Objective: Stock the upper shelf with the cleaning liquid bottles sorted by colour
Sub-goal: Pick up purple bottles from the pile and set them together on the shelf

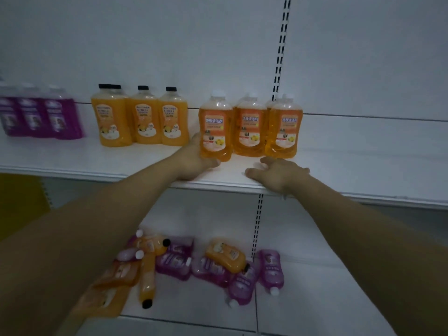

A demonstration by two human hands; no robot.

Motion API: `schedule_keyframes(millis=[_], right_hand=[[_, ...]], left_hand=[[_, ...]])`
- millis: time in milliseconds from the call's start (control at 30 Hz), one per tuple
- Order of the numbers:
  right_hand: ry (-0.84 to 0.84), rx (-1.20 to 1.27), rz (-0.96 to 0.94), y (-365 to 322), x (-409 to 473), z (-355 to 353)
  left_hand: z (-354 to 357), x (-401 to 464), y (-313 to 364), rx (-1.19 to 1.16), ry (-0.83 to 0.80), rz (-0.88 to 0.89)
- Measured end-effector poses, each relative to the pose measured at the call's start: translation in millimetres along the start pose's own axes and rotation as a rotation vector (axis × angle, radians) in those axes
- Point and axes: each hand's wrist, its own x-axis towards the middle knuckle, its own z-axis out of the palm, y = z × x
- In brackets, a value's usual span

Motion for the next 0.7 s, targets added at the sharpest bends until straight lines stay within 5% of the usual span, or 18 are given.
schedule_keyframes(millis=[267,533,700], right_hand=[[0.167,-0.055,-0.093,-1,-52,11],[0.258,-0.150,-0.141,19,-127,61],[0.094,-0.110,-0.093,43,-139,108]], left_hand=[[2,-92,-7,0.313,-0.127,0.142],[59,-146,-50,0.222,-0.360,0.101],[112,-161,-82,0.112,-0.466,-0.047]])
